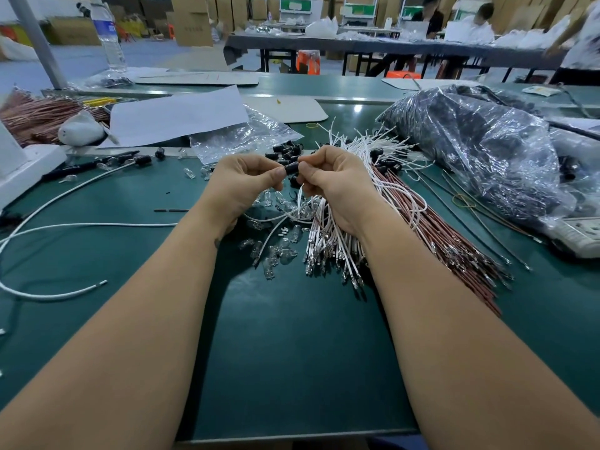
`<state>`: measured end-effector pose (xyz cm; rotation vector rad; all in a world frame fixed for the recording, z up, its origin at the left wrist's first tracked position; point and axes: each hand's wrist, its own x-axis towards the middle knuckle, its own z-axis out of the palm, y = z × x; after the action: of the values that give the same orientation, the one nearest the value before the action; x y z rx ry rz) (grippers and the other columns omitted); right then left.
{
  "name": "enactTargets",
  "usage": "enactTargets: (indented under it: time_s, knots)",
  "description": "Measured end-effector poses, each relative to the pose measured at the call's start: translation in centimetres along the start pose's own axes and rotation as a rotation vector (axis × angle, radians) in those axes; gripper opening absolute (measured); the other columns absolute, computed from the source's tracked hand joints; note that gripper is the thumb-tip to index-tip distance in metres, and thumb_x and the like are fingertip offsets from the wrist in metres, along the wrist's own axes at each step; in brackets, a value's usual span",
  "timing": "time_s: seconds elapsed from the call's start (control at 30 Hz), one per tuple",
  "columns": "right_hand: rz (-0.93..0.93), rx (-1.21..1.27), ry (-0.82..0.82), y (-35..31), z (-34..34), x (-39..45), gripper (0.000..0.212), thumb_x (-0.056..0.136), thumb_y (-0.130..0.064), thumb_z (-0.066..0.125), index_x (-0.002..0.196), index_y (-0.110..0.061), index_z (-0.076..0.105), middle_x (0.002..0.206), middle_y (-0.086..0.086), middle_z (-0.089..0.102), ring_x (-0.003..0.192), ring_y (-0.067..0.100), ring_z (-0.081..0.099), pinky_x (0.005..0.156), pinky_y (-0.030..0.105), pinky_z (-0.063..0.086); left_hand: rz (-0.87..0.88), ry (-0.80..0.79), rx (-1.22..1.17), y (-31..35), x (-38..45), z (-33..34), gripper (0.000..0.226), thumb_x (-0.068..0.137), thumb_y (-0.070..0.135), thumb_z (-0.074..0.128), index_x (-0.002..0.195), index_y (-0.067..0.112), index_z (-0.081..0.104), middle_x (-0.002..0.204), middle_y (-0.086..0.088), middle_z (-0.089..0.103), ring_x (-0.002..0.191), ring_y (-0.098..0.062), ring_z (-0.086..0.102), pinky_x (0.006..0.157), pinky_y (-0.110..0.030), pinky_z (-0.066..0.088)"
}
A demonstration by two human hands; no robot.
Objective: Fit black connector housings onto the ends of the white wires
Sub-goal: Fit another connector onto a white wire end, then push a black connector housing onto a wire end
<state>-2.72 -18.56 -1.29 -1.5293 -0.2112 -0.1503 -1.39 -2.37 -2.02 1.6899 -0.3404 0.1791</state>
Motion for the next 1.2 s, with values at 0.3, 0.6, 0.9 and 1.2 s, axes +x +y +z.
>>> enactTargets:
  time_s: [0.3, 0.6, 0.9, 1.2]
  knots:
    - [0.122, 0.424, 0.001, -1.0, 0.5, 0.2, 0.023, 0.1, 0.003, 0.038, 0.1, 0.0, 0.062, 0.072, 0.01, 0.069, 0.062, 0.015, 0.065, 0.061, 0.025, 0.056, -0.035, 0.088, -0.055, 0.9, 0.4, -0.2, 0.009, 0.089, 0.014, 0.067, 0.08, 0.016, 0.07, 0.055, 0.007, 0.064, 0.038, 0.0, 0.039, 0.04, -0.012, 0.031]
    - [-0.049, 0.051, 0.12, -0.4, 1.2, -0.1, 0.012, 0.09, 0.005, 0.06, 0.087, -0.007, 0.059, 0.073, 0.009, 0.065, 0.057, 0.01, 0.062, 0.057, 0.023, 0.053, 0.02, 0.057, 0.074, 0.8, 0.3, -0.3, 0.004, 0.087, 0.015, 0.069, 0.086, 0.012, 0.072, 0.056, 0.009, 0.064, 0.041, 0.003, 0.046, 0.046, -0.007, 0.035]
    - [-0.102, 0.177, 0.262, -0.9, 1.2, 0.0, 0.01, 0.093, 0.003, 0.056, 0.091, -0.006, 0.059, 0.077, 0.008, 0.066, 0.065, 0.013, 0.065, 0.065, 0.023, 0.055, 0.054, -0.017, 0.214, 1.2, 0.2, -2.6, 0.014, 0.093, 0.01, 0.061, 0.097, 0.018, 0.071, 0.066, 0.0, 0.067, 0.052, -0.006, 0.048, 0.053, -0.015, 0.042]
    - [-0.18, -0.246, 0.299, -0.8, 0.5, -0.1, 0.021, 0.097, -0.001, 0.05, 0.089, -0.02, 0.058, 0.08, 0.005, 0.067, 0.067, 0.011, 0.065, 0.068, 0.029, 0.059, 0.233, 0.697, 0.678, -0.1, 0.0, -6.2, 0.023, 0.092, 0.033, 0.061, 0.1, 0.017, 0.075, 0.082, -0.002, 0.071, 0.072, -0.018, 0.059, 0.061, -0.025, 0.036]
